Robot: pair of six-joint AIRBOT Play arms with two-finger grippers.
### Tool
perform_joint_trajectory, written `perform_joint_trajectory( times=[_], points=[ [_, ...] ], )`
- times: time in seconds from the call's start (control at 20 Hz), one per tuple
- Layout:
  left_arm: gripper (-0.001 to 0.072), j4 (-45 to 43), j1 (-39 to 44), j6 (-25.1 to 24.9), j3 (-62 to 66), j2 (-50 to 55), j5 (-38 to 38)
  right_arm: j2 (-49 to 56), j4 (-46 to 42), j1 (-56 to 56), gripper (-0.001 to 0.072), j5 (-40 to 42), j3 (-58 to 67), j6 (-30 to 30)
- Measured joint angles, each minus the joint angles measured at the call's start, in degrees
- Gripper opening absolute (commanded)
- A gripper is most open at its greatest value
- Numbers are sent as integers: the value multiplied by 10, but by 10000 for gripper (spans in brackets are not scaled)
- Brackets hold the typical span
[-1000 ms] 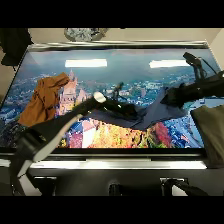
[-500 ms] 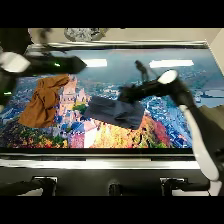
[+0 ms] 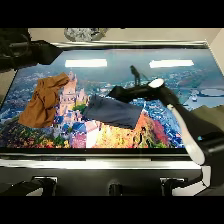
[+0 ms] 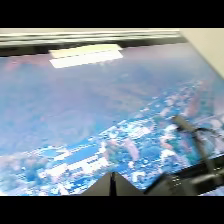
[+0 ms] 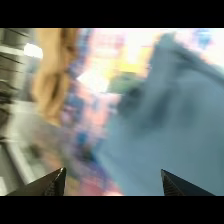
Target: Fold the shirts.
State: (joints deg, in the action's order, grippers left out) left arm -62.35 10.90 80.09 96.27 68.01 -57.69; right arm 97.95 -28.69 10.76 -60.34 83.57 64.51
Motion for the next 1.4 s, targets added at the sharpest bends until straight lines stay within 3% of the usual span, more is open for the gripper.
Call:
perform_joint_trajectory(
  times=[0.3,0.35,0.65,0.7,0.75,0.8,0.95,1.15,1.4],
  points=[
    [21,-75,-2,-1,0,20,-11,-68,-255,-132,656,-141,-77,56],
    [21,-83,-2,-1,0,25,-17,-79,-263,-141,595,-137,-114,61],
    [21,-107,-1,7,-7,47,-59,-96,-61,-158,575,3,-294,-19],
    [21,-108,-1,9,-10,49,-63,-92,-40,-153,427,18,-306,-29],
    [22,-108,-1,10,-12,50,-65,-89,-23,-144,102,26,-314,-37],
    [21,-108,-1,13,-14,51,-67,-86,-8,-136,43,38,-320,-42],
    [22,-108,-1,21,-17,52,-71,-85,19,-125,41,70,-323,-78],
    [22,-108,-1,24,-19,53,-73,-110,7,-169,41,15,-259,-127],
    [22,-108,-1,26,-21,57,-73,-148,-105,-307,41,-111,-96,-76]
  ],
)
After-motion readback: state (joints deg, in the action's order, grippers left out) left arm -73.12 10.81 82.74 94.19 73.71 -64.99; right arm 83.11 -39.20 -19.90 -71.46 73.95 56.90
